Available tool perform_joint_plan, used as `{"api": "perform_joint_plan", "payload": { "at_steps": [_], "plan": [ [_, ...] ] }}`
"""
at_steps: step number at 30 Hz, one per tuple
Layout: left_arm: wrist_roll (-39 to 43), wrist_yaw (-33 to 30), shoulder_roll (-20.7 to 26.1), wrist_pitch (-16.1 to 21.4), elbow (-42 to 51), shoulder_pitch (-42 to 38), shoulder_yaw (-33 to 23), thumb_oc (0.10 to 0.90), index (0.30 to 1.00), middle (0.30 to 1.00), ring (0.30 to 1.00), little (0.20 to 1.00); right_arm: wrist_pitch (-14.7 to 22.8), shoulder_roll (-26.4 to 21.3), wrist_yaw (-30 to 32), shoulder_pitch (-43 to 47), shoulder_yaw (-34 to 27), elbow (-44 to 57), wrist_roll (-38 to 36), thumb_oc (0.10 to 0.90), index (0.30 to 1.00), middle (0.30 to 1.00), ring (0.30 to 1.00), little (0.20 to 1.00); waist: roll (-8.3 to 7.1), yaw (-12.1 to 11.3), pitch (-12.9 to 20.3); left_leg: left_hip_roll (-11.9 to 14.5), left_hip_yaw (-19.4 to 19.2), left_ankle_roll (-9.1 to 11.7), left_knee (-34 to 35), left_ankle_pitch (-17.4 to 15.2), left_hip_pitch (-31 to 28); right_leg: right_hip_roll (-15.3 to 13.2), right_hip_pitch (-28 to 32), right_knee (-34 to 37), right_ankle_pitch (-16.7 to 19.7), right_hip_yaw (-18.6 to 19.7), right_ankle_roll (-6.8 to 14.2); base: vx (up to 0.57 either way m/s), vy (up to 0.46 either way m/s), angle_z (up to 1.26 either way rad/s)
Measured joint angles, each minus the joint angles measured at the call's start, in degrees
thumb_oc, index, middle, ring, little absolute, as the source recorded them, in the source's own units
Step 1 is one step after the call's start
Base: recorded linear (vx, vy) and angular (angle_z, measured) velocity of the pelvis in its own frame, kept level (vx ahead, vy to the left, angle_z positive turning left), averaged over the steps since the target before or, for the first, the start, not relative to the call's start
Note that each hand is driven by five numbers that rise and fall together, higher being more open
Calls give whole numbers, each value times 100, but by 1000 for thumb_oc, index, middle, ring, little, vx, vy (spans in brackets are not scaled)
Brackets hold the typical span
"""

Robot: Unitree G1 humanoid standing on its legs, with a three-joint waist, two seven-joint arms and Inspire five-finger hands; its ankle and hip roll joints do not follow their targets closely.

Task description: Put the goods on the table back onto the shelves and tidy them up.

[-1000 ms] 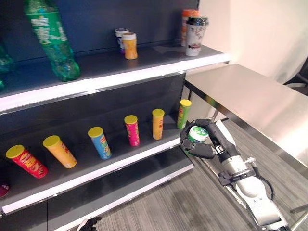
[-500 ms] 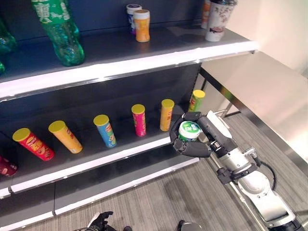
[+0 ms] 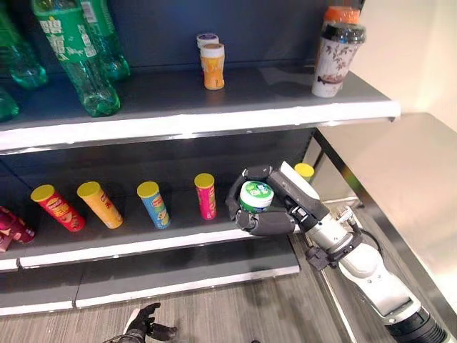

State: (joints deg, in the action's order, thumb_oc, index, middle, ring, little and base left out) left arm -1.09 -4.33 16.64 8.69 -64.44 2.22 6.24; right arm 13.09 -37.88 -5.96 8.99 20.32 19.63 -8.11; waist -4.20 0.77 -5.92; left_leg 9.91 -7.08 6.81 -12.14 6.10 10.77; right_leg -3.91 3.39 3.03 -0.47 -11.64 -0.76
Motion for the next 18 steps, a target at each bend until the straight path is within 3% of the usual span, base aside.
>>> {"api": "perform_joint_plan", "payload": {
  "at_steps": [1, 2, 4, 6, 8, 9, 10, 12, 18],
  "plan": [
    [1, 0, -4, 0, -8, 1, 1, 800, 900, 900, 900, 900, 0, 6, 1, 0, 0, 3, 0, 400, 300, 300, 300, 300, 1, 5, 1, -16, -12, 5, 44, -5, 1, 3, 4, 13, 0, -5, 0, 75, 66, 16],
    [165, -1, -127, -6, -84, -78, -81, 800, 900, 900, 900, 900, 7, 7, 0, 21, -7, 16, 2, 400, 300, 300, 300, 300, 81, -65, -37, -288, -205, 18, 1113, 25, 3, 99, 8, 220, 213, 24, -58, 99, 97, -11],
    [213, 4, -159, 21, -128, -16, -120, 800, 900, 900, 900, 900, 0, 6, -3, -12, 4, -89, 23, 400, 300, 300, 300, 300, 170, -253, -80, -260, -281, 7, 1261, 32, 5, 206, 66, 223, 195, 41, -15, 167, 151, -23],
    [204, 11, -251, 31, -316, 4, -331, 800, 900, 900, 900, 900, -25, 13, 2, -232, -127, -96, 66, 400, 300, 300, 300, 300, 210, -209, -76, -311, -534, -27, 1560, 50, -330, 219, 223, 222, 116, 24, 97, 159, 132, -12],
    [185, 11, -342, -56, -546, 114, -397, 800, 900, 900, 900, 900, -27, -86, 6, -414, -289, -62, 131, 400, 300, 300, 300, 300, 450, 4, 22, -326, -578, -207, 1774, 113, -790, 283, 426, 222, -26, 21, 263, 127, 112, 3],
    [144, 5, -299, -83, -564, 166, -404, 800, 900, 900, 900, 900, -52, -64, 19, -486, -333, -63, 140, 400, 300, 300, 300, 300, 388, 82, 34, -456, -599, -444, 1775, 352, -833, 159, 512, 219, -73, 0, 343, 92, 95, 9],
    [91, 6, -248, -88, -551, 188, -402, 800, 900, 900, 900, 900, -52, -63, 4, -490, -328, -59, 153, 400, 300, 300, 300, 300, 323, 82, 73, -577, -630, -537, 1775, 286, -854, 28, 521, 218, -83, 9, 393, 74, 86, 10],
    [42, 7, -153, -100, -477, 149, -395, 800, 900, 900, 900, 900, -54, 51, 4, -490, -340, -57, 157, 400, 300, 300, 300, 300, 259, 76, 113, -772, -601, -619, 1744, 231, -849, -170, 510, 171, -118, -4, 467, 42, 58, 12],
    [-33, -33, 156, -128, -283, 79, -192, 800, 900, 900, 900, 900, -59, 124, -31, -444, -271, -52, 200, 400, 300, 300, 300, 300, 191, -11, 152, -982, -527, -716, 1748, 150, -873, -439, 496, 225, -121, 97, 782, 21, 45, 11]
  ]
}}
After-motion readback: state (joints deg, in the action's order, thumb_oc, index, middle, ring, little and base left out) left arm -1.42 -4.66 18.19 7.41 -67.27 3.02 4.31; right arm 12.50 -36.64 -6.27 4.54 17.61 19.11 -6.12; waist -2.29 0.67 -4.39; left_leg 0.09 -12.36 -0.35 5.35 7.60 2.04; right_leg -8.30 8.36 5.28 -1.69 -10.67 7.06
